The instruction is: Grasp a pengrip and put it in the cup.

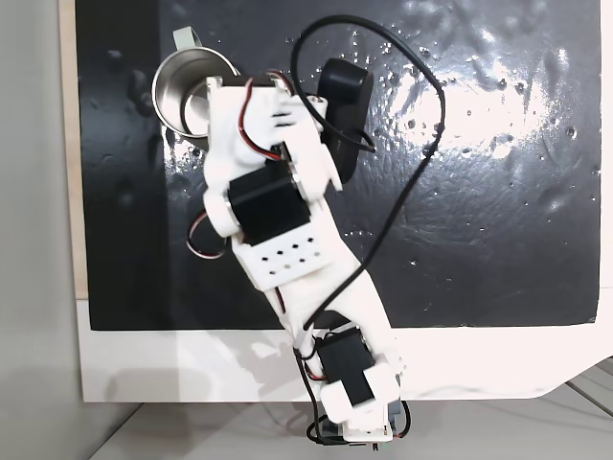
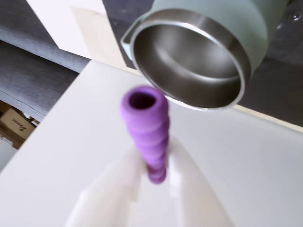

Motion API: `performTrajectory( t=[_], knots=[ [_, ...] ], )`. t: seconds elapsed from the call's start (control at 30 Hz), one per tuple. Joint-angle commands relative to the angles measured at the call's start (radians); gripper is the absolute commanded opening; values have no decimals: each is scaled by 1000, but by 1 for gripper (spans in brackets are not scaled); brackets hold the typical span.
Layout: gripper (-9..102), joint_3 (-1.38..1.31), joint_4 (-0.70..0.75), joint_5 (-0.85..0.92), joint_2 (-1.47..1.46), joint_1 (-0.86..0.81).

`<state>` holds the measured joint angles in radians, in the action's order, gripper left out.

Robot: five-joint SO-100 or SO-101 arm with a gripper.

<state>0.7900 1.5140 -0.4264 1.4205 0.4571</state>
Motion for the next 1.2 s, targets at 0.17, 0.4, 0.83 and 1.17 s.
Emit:
performTrajectory(
  t=[0.17, 0.4, 0.83, 1.17],
  knots=[
    [0, -209, -89, 80, -158, 112],
    [0, -278, -135, 101, -232, 153],
    [32, -278, -83, 97, -204, 143],
    [30, -278, -74, 101, -193, 144]
  ],
)
